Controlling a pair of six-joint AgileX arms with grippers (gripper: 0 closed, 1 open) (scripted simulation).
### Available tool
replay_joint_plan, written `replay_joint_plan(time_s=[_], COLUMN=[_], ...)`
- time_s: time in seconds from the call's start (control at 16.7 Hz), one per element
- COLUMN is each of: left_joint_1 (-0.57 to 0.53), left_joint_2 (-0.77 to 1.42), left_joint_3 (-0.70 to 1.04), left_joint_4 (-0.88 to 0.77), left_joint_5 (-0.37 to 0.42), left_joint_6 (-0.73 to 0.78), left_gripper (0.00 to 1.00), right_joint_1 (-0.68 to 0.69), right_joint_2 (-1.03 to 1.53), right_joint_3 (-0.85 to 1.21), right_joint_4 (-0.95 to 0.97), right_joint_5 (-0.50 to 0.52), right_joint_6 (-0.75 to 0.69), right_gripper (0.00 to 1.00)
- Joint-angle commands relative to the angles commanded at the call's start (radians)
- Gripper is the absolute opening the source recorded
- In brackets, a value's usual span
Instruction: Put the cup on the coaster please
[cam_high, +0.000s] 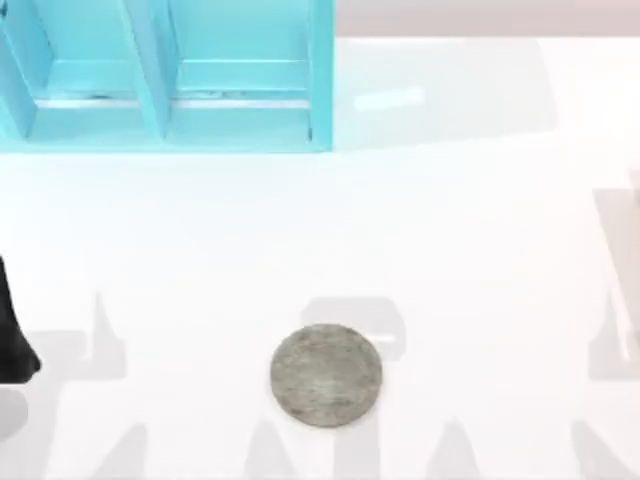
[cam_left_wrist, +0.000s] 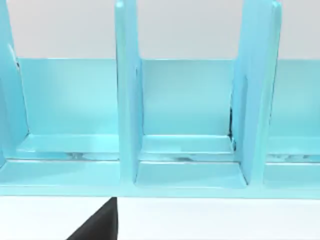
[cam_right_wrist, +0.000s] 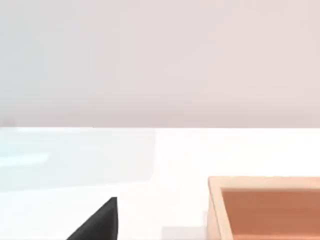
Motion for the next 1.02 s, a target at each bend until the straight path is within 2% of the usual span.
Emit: replay_joint_plan(time_s=[0.24, 0.48, 0.66, 1.02], left_joint_1=[0.004, 0.034, 0.072, 0.155], left_joint_2=[0.029, 0.190, 0.377, 0.823], left_joint_3=[0.026, 0.164, 0.312, 0.636], left_joint_4=[-0.027, -0.176, -0.349, -0.762], left_joint_5=[0.002, 0.006, 0.005, -0.012], left_joint_6=[0.031, 0.221, 0.470, 1.098], left_gripper=[1.00, 1.00, 1.00, 1.00], right_joint_1=[0.000, 0.000, 0.000, 0.000], right_joint_2=[0.000, 0.000, 0.000, 0.000], right_joint_3=[0.000, 0.000, 0.000, 0.000], right_joint_4=[0.000, 0.000, 0.000, 0.000], right_joint_5=[0.000, 0.000, 0.000, 0.000], right_joint_6=[0.000, 0.000, 0.000, 0.000], right_gripper=[1.00, 1.00, 1.00, 1.00])
